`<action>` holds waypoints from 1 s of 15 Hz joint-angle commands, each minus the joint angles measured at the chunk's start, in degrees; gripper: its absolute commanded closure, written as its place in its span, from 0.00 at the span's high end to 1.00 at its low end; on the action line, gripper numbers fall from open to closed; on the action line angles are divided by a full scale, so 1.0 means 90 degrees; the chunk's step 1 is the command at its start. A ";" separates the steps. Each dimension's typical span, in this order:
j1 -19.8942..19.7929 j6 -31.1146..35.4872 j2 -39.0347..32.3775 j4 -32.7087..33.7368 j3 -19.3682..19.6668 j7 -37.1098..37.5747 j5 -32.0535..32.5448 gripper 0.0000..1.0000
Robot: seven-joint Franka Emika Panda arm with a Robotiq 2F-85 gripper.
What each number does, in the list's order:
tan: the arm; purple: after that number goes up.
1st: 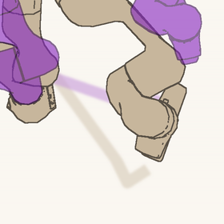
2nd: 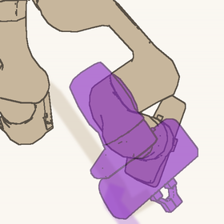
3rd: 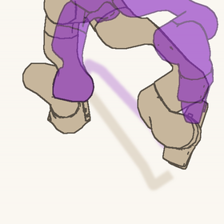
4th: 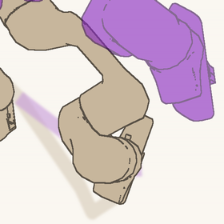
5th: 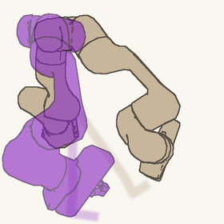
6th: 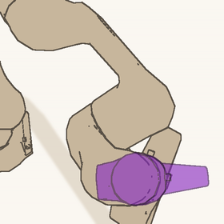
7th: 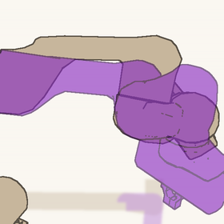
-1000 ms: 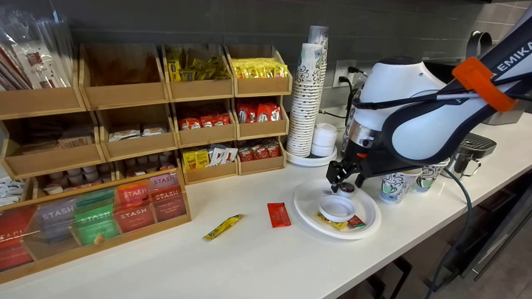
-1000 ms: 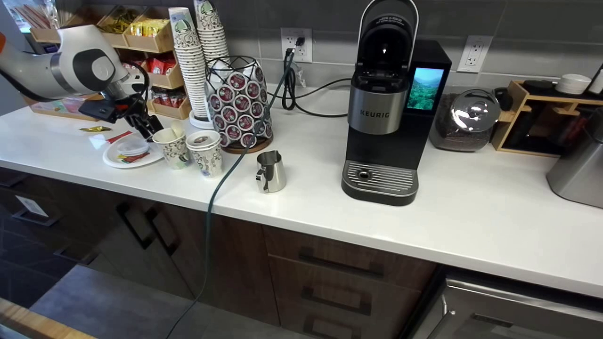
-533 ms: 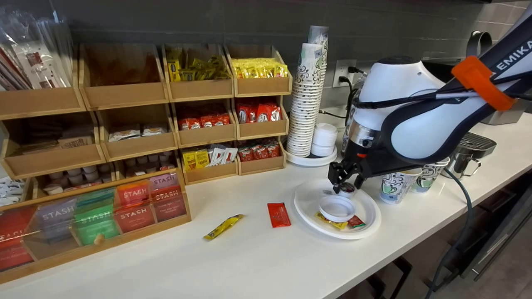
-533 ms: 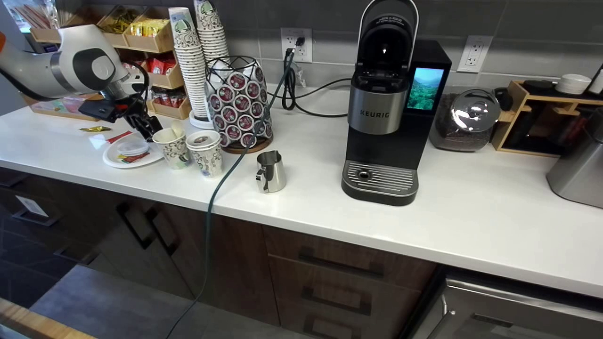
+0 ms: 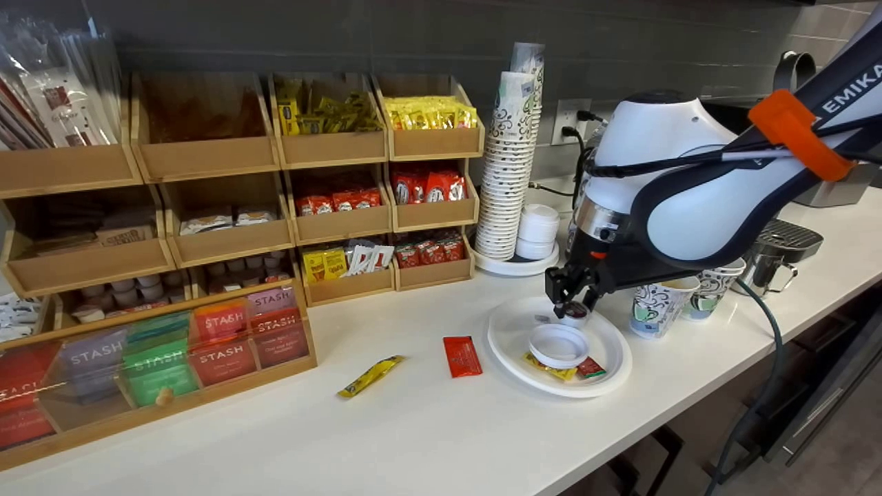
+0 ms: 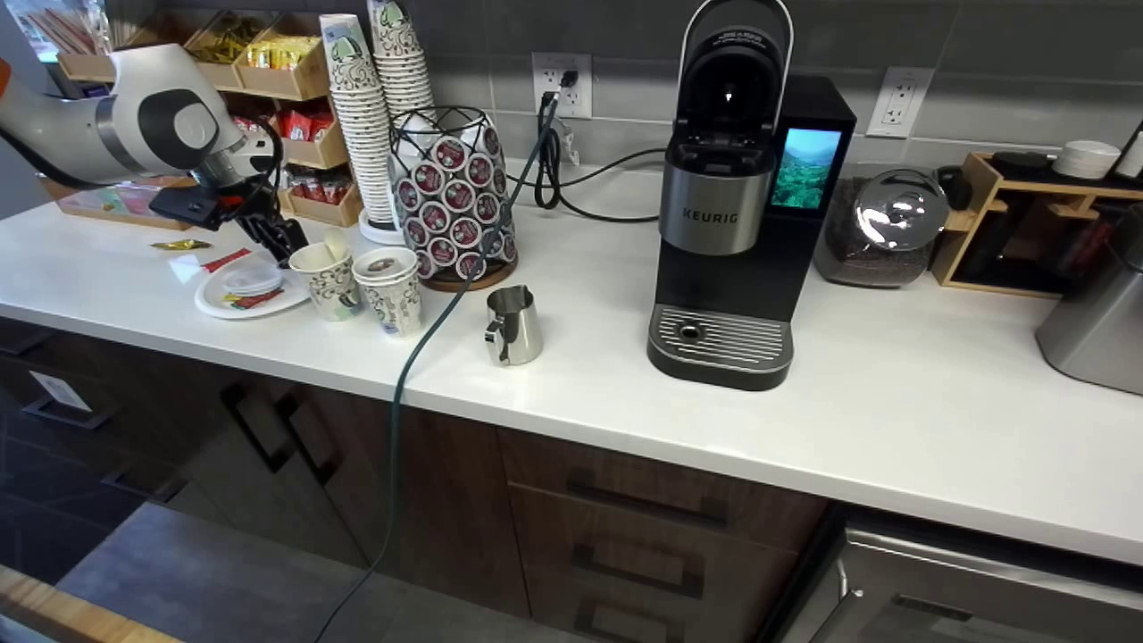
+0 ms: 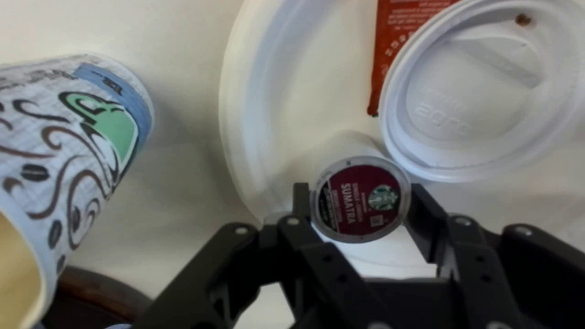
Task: Pick up the coffee capsule from the white plate and put it in the rack of coffee capsules
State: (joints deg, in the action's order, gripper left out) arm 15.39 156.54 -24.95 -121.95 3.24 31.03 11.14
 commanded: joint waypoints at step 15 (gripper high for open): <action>-0.1605 0.0604 0.4043 -0.2456 -0.0408 -0.2640 -0.4516 0.29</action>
State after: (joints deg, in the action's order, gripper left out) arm 1.57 158.32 5.16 -138.66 -3.03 7.53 -25.33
